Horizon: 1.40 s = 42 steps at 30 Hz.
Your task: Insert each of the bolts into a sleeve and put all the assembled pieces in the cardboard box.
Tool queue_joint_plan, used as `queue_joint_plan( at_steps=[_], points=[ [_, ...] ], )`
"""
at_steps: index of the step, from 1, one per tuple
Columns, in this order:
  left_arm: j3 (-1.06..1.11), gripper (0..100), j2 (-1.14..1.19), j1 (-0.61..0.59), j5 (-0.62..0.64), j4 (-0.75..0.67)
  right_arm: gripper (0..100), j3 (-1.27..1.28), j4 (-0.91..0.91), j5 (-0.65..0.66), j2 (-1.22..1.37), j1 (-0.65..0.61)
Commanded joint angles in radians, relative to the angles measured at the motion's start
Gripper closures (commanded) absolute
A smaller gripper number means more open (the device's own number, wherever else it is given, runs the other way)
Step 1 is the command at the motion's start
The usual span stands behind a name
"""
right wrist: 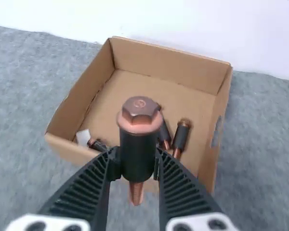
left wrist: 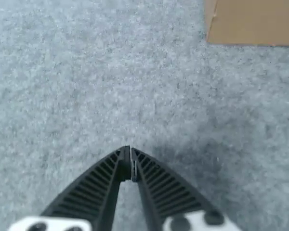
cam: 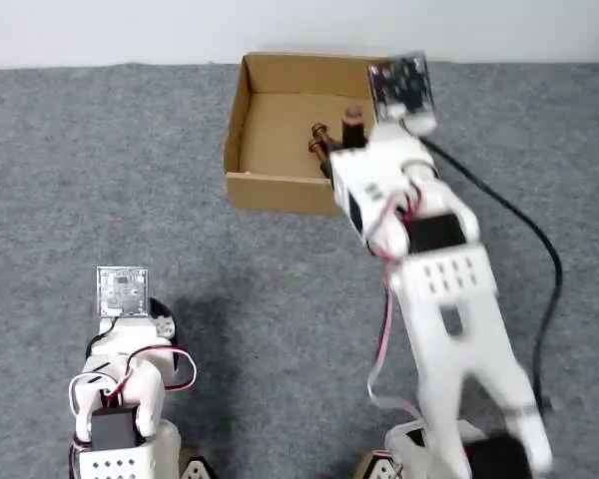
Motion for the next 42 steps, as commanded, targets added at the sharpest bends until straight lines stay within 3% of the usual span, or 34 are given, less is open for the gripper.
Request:
queue_joint_plan(
  at_steps=[1, 9, 16, 27, 34, 42],
  points=[
    [-0.005, 99, -0.011, -0.006, -0.012, 0.055, 99.1, -0.219, -0.059, -0.012, 0.185, 0.008],
    [-0.005, 99, -0.011, -0.009, -0.009, 0.069, 99.1, -0.565, -0.050, -0.012, 0.587, 0.008],
    [-0.005, 99, -0.009, -0.009, -0.009, 0.071, 99.1, -0.717, -0.048, -0.012, 0.791, 0.002],
    [-0.005, 99, -0.009, -0.009, -0.009, 0.071, 98.5, -0.720, 0.050, -0.012, 0.894, 0.002],
    [-0.005, 99, -0.009, -0.009, -0.009, 0.071, 81.1, -0.720, 0.124, -0.012, 0.908, -0.004],
    [-0.005, 99, -0.009, -0.009, -0.009, 0.071, 87.0, -0.724, 0.142, -0.014, 0.883, -0.008]
  ],
)
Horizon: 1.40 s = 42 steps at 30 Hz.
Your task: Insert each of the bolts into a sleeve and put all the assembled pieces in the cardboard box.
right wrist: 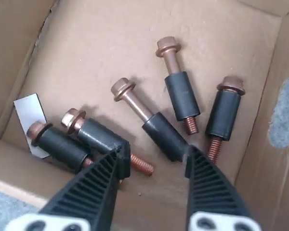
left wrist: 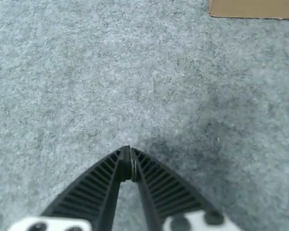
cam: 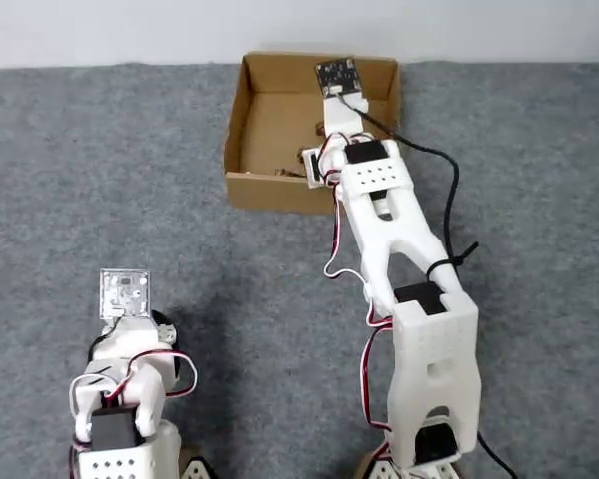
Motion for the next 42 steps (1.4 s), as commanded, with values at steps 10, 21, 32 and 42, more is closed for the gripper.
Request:
queue_joint_plan(
  at_steps=[10, 21, 32, 42],
  points=[
    [-0.005, 99, -0.009, -0.006, -0.009, 0.009, 99.1, -0.054, 0.079, -0.017, -0.165, -0.002],
    [-0.005, 99, -0.009, -0.006, -0.009, 0.009, 99.0, -0.049, 0.380, -0.144, -0.351, -0.001],
    [-0.005, 99, -0.009, -0.006, -0.009, 0.009, 99.0, -0.046, 0.745, -0.313, -0.461, 0.186],
    [-0.005, 99, -0.009, -0.006, -0.009, 0.009, 99.1, 0.393, 0.564, -0.311, -0.779, 0.199]
  ],
)
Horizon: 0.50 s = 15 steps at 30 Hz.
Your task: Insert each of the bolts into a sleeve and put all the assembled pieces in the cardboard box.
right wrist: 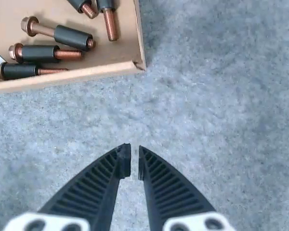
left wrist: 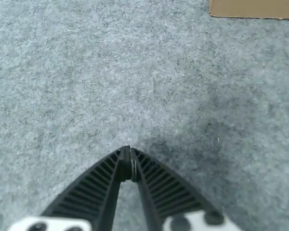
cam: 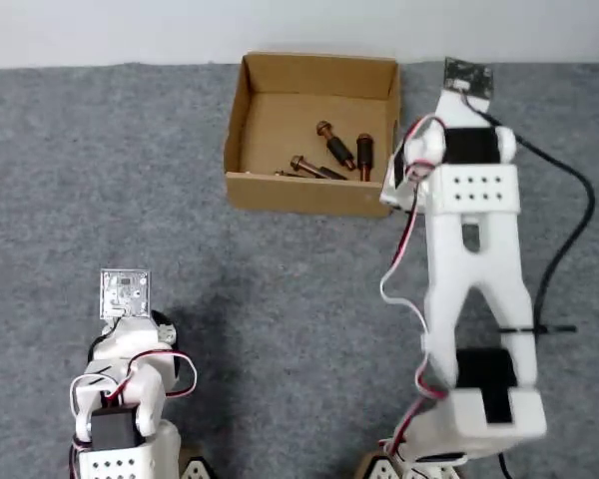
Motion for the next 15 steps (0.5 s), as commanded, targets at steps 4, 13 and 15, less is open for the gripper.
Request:
queue_joint_plan(
  at_steps=[4, 13, 15],
  points=[
    [-0.005, 99, -0.009, -0.006, -0.009, 0.009, 99.1, 0.525, -0.332, 0.041, -0.386, 0.007],
    [-0.005, 99, -0.009, -0.006, -0.009, 0.009, 99.1, 1.158, -0.694, 0.118, -0.806, 0.012],
    [-0.005, 99, -0.009, -0.006, -0.009, 0.009, 99.1, 1.250, -0.728, 0.126, -0.877, 0.012]
  ],
)
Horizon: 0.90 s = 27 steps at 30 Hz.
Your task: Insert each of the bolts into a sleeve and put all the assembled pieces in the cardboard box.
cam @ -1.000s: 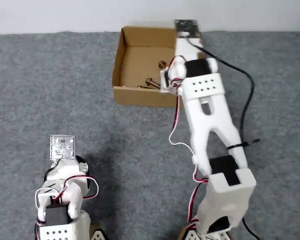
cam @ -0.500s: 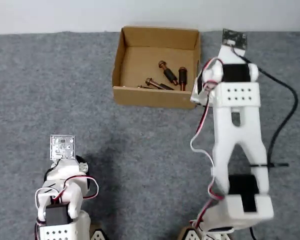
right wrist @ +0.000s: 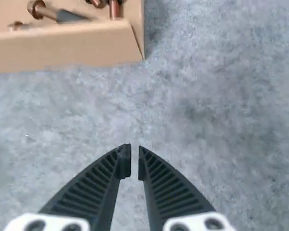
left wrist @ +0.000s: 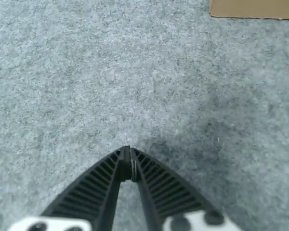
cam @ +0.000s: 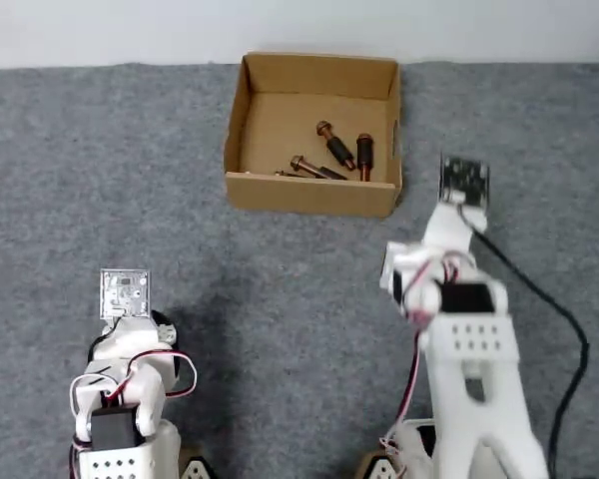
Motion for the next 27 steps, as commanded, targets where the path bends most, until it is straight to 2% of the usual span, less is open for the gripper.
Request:
queue_joint_plan(
  at_steps=[1, 5, 12, 20, 27],
  points=[
    [-0.005, 99, -0.009, -0.006, -0.009, 0.009, 99.1, 0.144, -0.079, 0.026, -0.148, 0.004],
    [-0.005, 99, -0.009, -0.006, -0.009, 0.009, 99.0, 0.299, -0.127, 0.080, -0.277, 0.035],
    [-0.005, 99, -0.009, -0.006, -0.009, 0.009, 99.0, 0.531, -0.163, 0.233, -0.512, 0.176],
    [-0.005, 99, -0.009, -0.006, -0.009, 0.009, 99.0, 0.729, -0.157, 0.245, -0.828, 0.189],
    [-0.005, 99, -0.009, -0.006, -0.009, 0.009, 98.9, 0.729, 0.104, 0.247, -0.989, 0.148]
  ],
)
